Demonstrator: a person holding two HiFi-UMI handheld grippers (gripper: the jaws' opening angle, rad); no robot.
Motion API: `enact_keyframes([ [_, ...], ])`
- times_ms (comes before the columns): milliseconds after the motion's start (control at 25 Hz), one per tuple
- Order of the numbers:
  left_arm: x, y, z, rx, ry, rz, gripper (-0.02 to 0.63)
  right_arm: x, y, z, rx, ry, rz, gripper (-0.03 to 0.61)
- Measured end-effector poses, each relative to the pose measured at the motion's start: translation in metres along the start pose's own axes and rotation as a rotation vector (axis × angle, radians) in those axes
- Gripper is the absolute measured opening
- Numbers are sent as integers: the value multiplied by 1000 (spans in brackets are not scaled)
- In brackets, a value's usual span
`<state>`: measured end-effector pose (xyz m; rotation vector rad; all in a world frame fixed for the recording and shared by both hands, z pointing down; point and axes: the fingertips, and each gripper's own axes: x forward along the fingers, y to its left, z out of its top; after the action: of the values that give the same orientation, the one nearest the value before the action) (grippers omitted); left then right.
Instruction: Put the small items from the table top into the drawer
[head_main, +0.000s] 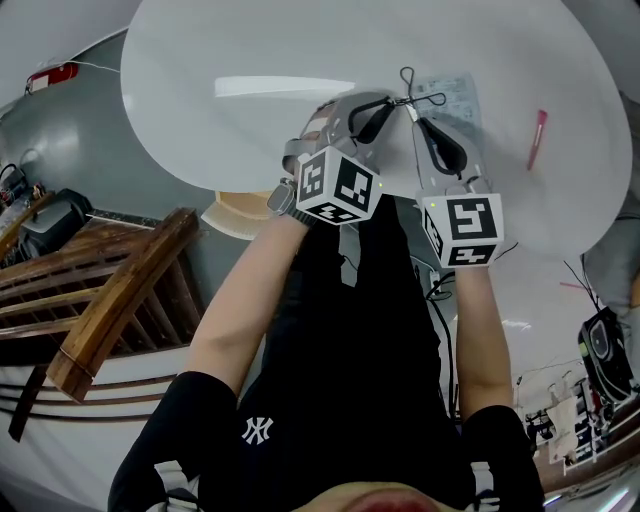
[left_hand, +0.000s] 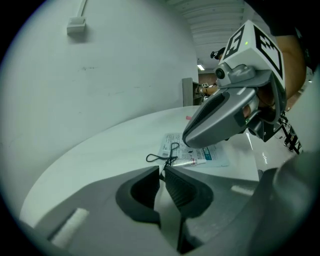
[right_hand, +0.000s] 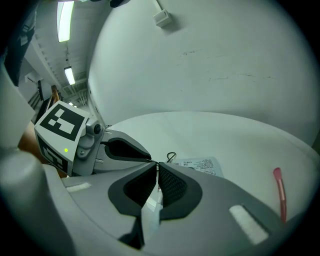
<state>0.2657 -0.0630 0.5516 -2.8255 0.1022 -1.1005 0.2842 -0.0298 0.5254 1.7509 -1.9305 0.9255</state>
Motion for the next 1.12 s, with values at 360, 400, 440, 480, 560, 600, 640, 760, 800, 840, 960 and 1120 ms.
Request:
enact_keyframes([
  [360, -4, -7, -3, -42, -22, -2, 9, -5, -4, -4, 8, -8, -14, 28],
  [400, -6, -7, -4, -47, -24, 1, 9, -5, -5, -4, 8, -11, -15, 28],
  [440, -8, -7, -3, -52, -27, 3, 9, -6, -5, -3, 7, -13, -15, 26],
  [480, -11, -8, -2, -57, -32, 4, 9, -8, -4, -1, 6, -15, -17, 26],
  [560, -20, -8, 2, -60, -45, 7, 9, -13, -1, 4, 2, -21, -21, 26],
  [600, -26, -8, 4, -60, -50, 11, 9, -15, 2, 7, 0, -25, -21, 26],
  [640, -31, -8, 6, -60, -55, 15, 9, -17, 5, 9, -1, -29, -20, 25],
  [760, -46, -10, 8, -61, -71, 20, 9, -22, 16, 11, 2, -35, -10, 23],
  [800, -52, -11, 8, -58, -75, 22, 9, -23, 21, 12, 4, -38, -8, 23],
  [840, -59, -11, 7, -54, -79, 26, 9, -25, 27, 14, 5, -41, -5, 23],
  [960, -81, -10, 1, -54, -89, 44, 9, -30, 47, 20, 2, -55, 4, 23],
  [1120, -107, -14, -8, -62, -89, 64, 9, -38, 70, 20, -6, -66, 19, 23],
])
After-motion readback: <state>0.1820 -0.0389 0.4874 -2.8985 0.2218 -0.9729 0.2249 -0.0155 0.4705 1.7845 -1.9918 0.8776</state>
